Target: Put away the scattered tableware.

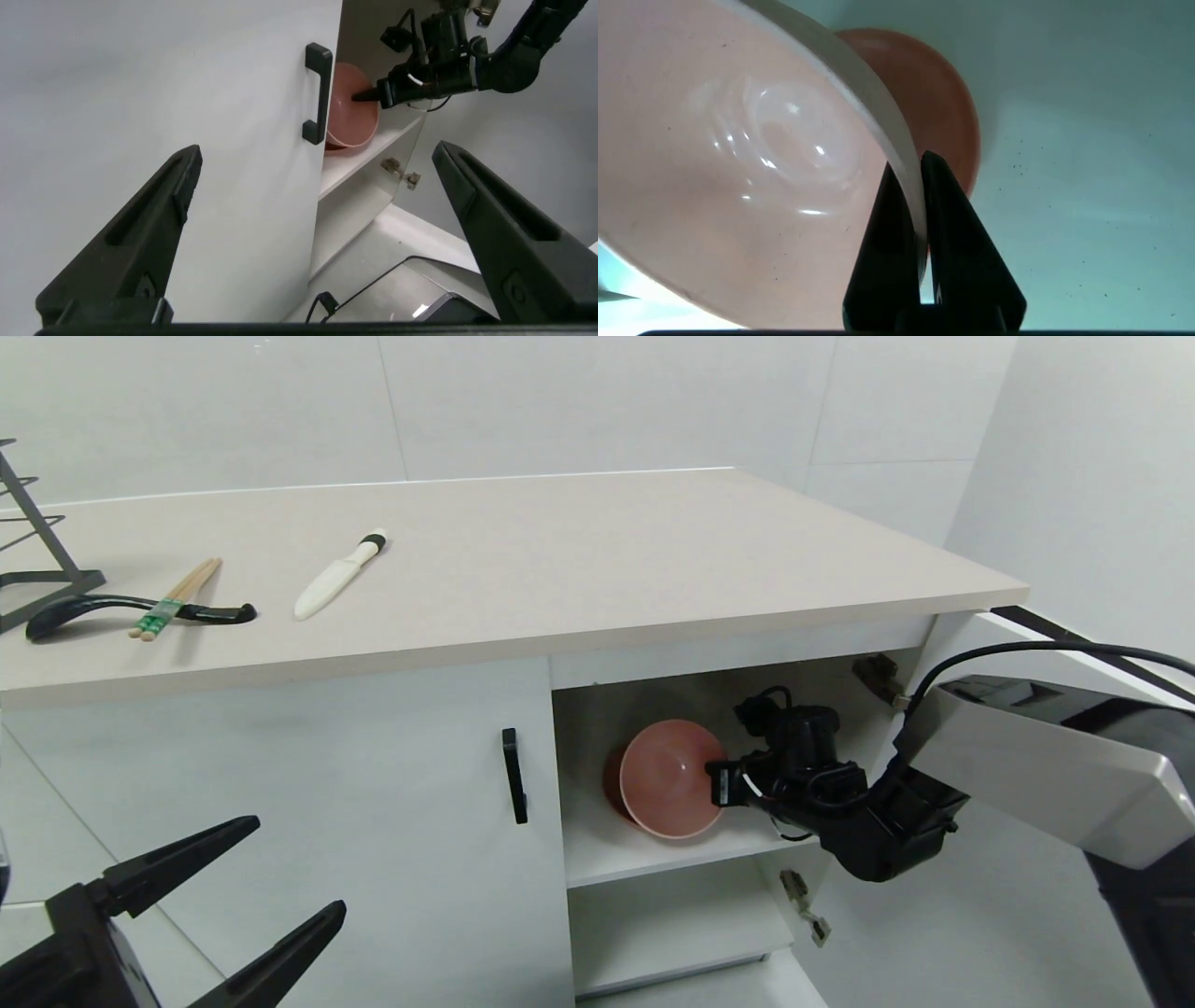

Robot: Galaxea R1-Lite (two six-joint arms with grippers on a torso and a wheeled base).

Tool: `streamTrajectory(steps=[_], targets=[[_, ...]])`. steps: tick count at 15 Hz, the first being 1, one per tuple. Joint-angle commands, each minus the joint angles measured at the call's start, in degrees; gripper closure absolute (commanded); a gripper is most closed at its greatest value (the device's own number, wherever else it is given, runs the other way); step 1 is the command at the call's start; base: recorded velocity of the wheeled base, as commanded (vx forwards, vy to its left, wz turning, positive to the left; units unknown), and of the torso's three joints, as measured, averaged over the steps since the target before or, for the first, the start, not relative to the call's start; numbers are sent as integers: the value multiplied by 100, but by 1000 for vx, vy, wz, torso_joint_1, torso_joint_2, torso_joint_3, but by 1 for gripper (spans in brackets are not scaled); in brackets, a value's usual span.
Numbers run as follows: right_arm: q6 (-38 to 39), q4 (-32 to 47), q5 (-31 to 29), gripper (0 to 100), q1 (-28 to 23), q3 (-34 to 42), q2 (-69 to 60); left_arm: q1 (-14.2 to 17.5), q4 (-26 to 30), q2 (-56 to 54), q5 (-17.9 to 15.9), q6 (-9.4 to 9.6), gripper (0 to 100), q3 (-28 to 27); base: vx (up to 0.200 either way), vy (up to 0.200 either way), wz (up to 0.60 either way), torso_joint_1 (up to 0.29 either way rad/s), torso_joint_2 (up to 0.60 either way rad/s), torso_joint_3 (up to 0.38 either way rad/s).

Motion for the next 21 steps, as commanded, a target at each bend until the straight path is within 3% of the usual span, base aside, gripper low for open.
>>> streamTrajectory(steps=[1,2,13,19,21], targets=[[-8,0,3,100,7,24,35,-1,0,13,-2,-1,0,-4,0,0,0,0,0,0],[-8,0,12,0,7,24,53,-1,0,13,-2,-1,0,-13,0,0,0,0,0,0],[-157,-61,47,0,245,420,-501,-1,0,13,-2,-1,0,-22,0,0,0,0,0,0],[-544,-61,21,0,491,1527,-1573,-1,0,22,-11,-1,0,-4,0,0,0,0,0,0],[-641,-61,21,0,570,2301,-2206,-1,0,22,-11,-1,0,5,0,0,0,0,0,0]])
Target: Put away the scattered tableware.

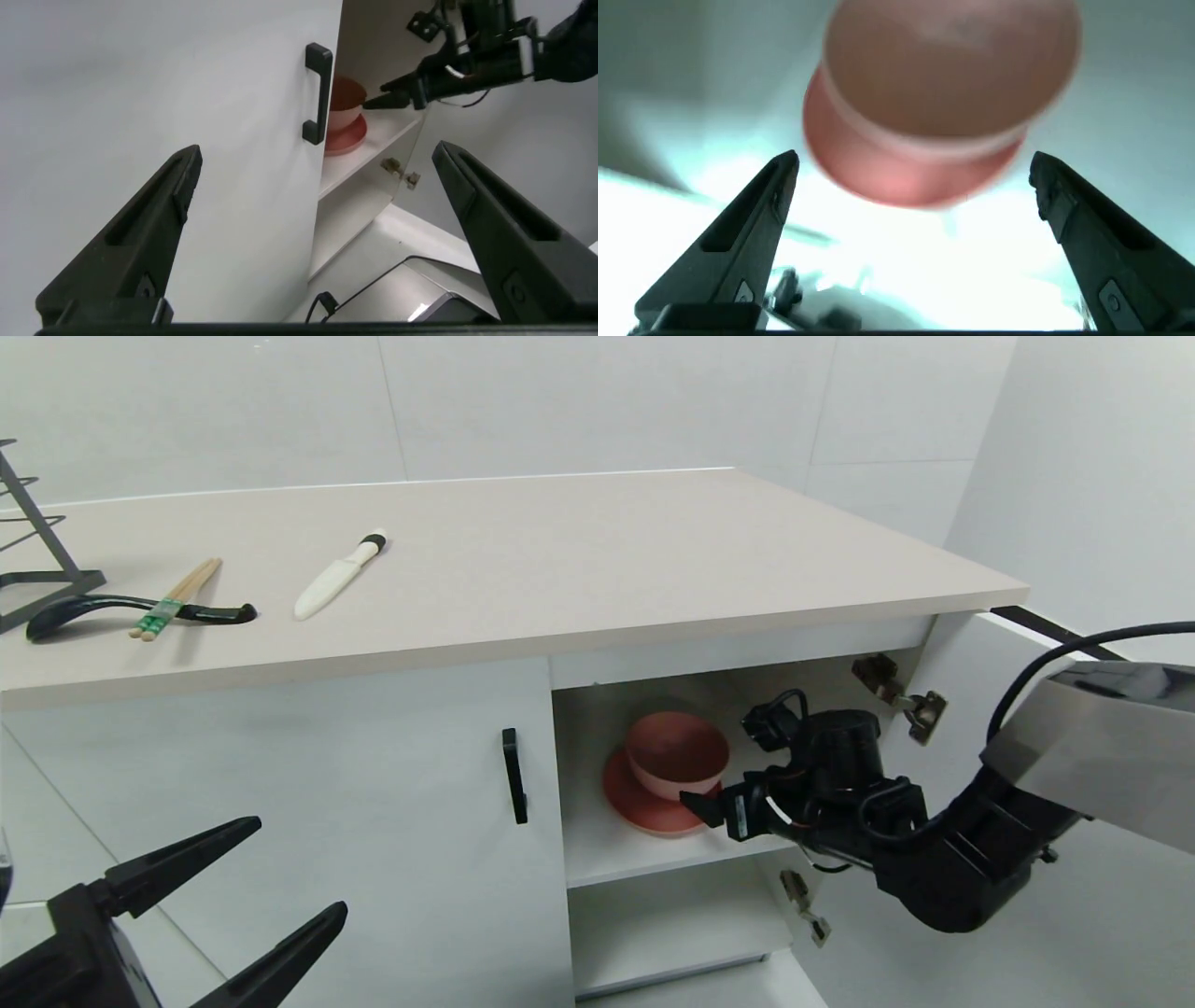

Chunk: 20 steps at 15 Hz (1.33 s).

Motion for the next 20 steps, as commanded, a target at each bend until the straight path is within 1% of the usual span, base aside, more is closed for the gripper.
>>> streamTrajectory(steps=[1,3,4,5,6,7,8,9,10,11,12,13,14,15,17,19,20], targets=[[-102,-64,-5,0,105,983,-977,-1,-4,2,5,-1,0,-7,0,0,0,0,0,0],[-260,-521,-22,0,263,1958,-1760,-1,-4,2,5,-1,0,-7,0,0,0,0,0,0],[-445,-732,-128,0,404,2398,-2173,-1,-4,2,5,-1,0,2,0,0,0,0,0,0],[-568,-820,-356,0,535,2653,-2559,-1,-4,2,5,-1,0,20,0,0,0,0,0,0],[-594,-820,-462,0,606,2758,-2814,-1,-4,2,5,-1,0,28,0,0,0,0,0,0],[-603,-767,-523,0,729,2908,-3368,-1,-4,-7,5,16,0,37,0,0,0,0,0,0],[-603,-759,-532,0,746,2969,-3614,8,-4,-24,14,16,0,55,0,0,0,0,0,0],[-603,-680,-611,0,720,3092,-4256,404,66,-297,23,25,0,46,0,0,0,0,0,0],[-603,-609,-620,0,641,3136,-4625,738,224,-560,14,43,0,20,0,0,0,0,0,0],[-612,-442,-620,0,439,3189,-5038,948,585,-903,5,43,0,-24,0,0,0,0,0,0],[-699,-205,-603,0,272,3303,-5460,1036,1191,-1369,-12,43,0,-59,0,0,0,0,0,0],[-761,-108,-594,0,245,3356,-5680,1080,1596,-1659,-21,43,0,-77,0,0,0,0,0,0],[-779,32,-585,0,140,3461,-5978,1291,2343,-2195,-56,25,0,-103,0,0,0,0,0,0],[-779,68,-559,0,52,3532,-6154,1467,2861,-2600,-153,8,0,-139,0,0,0,0,0,0],[-796,59,-427,0,-97,3655,-6348,1748,3626,-3259,-390,-1,0,-323,0,0,0,0,0,0],[-761,59,-181,0,-282,3663,-6682,2003,4215,-3733,-399,-19,0,-481,0,0,0,0,0,0],[-761,68,-172,0,-581,3681,-6849,2073,4390,-3962,-399,-36,0,-481,0,0,0,0,0,0]])
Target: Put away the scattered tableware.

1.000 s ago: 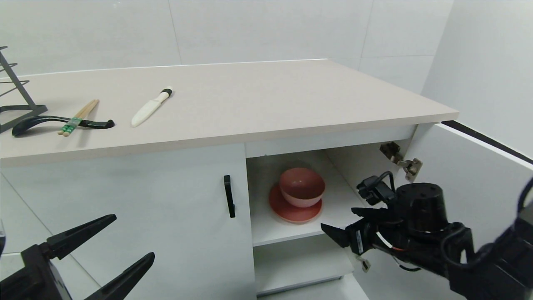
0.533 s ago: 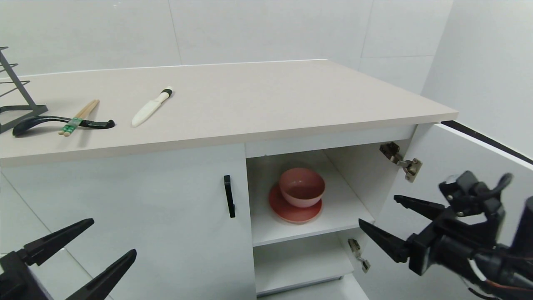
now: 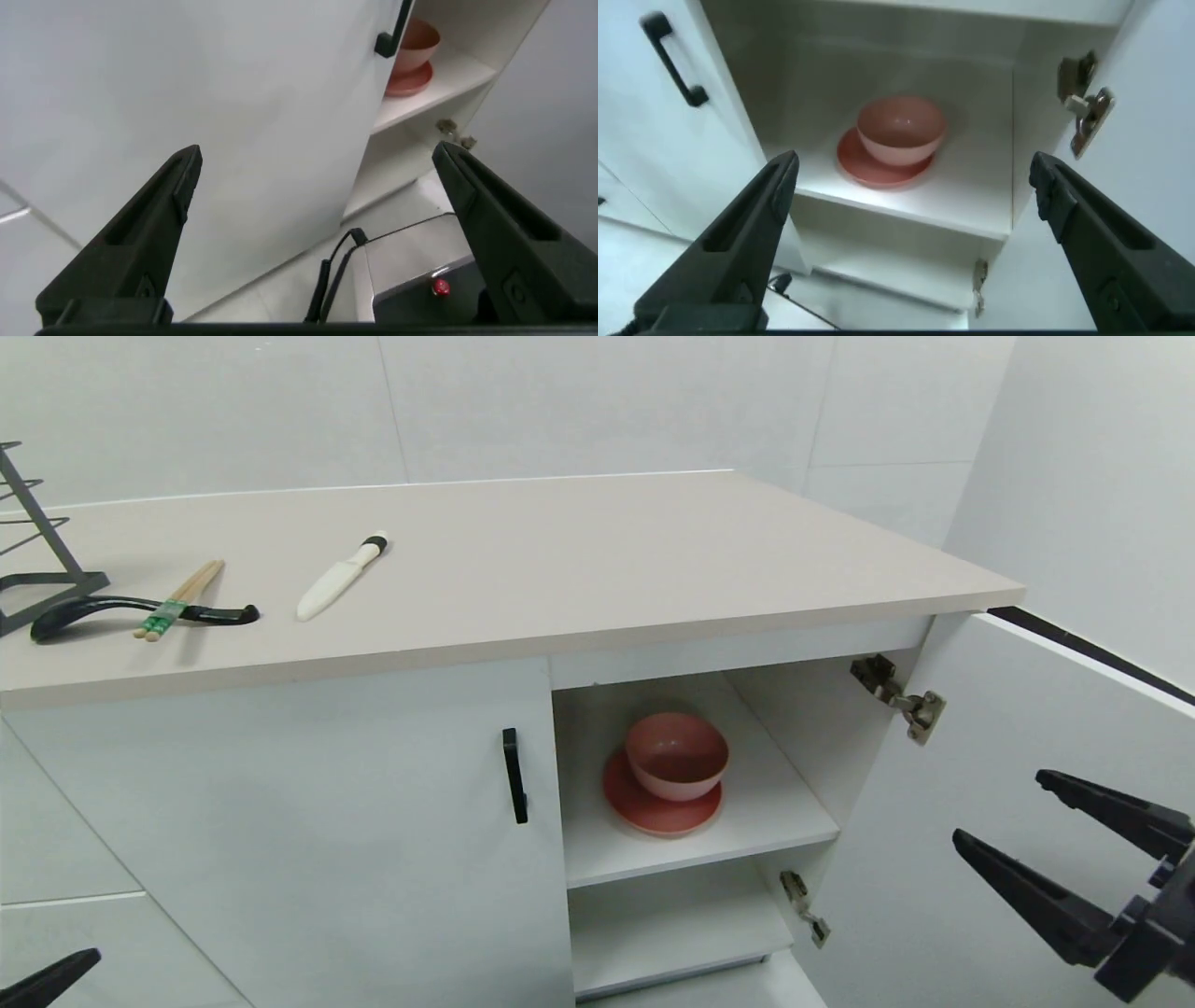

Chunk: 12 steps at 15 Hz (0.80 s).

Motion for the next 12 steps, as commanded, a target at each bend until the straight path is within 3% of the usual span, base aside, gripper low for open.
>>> streamTrajectory(steps=[1,5,8,10,12], targets=[[-13,2,50,0,-664,53,-567,271,330,-885,-21,-15,0,-72,0,0,0,0,0,0],[-110,37,68,0,-1648,281,-1789,385,506,-1228,32,-15,0,174,0,0,0,0,0,0],[-127,371,472,0,-2298,325,-2571,394,506,-1324,40,-15,0,323,0,0,0,0,0,0],[-444,1408,1096,0,-2861,316,-3670,403,515,-1351,49,-7,0,438,0,0,0,0,0,0],[-497,2006,1131,0,-2808,316,-4443,403,585,-1474,49,-15,0,438,0,0,0,0,0,0]])
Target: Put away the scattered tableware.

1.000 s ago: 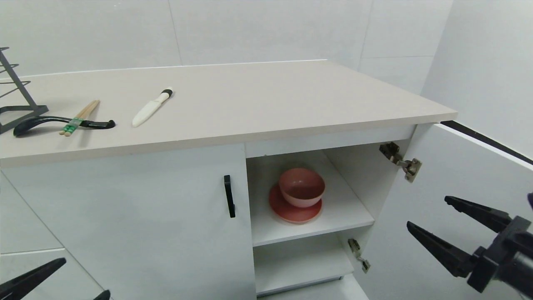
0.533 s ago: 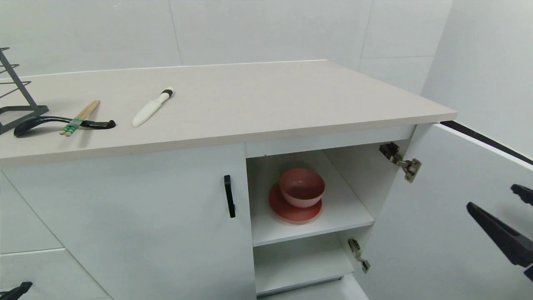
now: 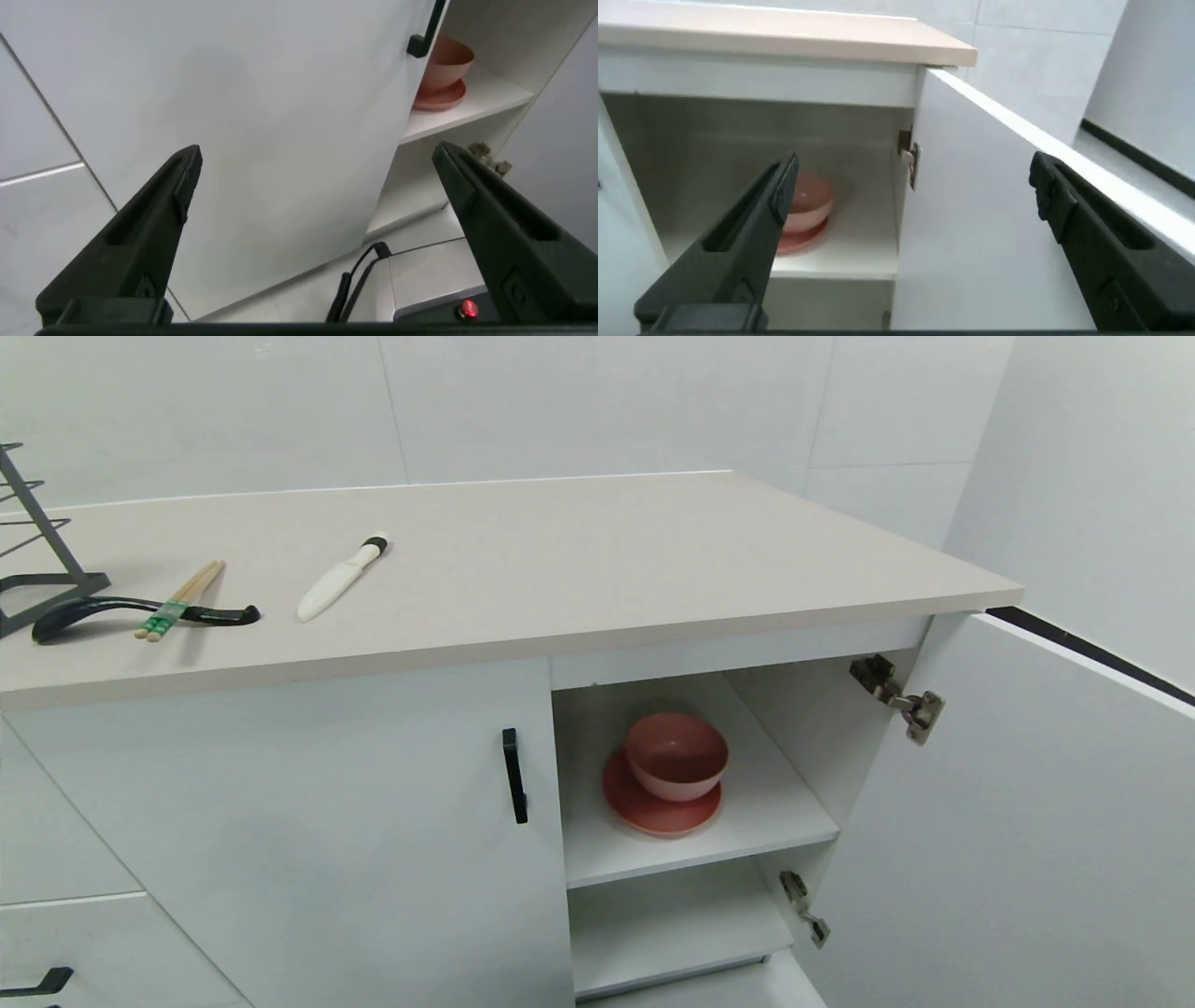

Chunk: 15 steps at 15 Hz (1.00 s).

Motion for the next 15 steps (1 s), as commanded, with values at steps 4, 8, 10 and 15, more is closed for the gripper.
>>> streamTrajectory(steps=[4,8,10,15], targets=[[-176,1546,335,0,127,107,-2473,240,3,-363,229,29,0,18,0,0,0,0,0,0],[-228,3286,194,0,144,107,-2851,504,39,-811,352,21,0,18,0,0,0,0,0,0],[-149,3655,-316,0,136,72,-2851,504,56,-811,537,56,0,18,0,0,0,0,0,0],[378,3813,-1080,0,136,98,-2851,495,381,-846,1002,161,0,18,0,0,0,0,0,0]])
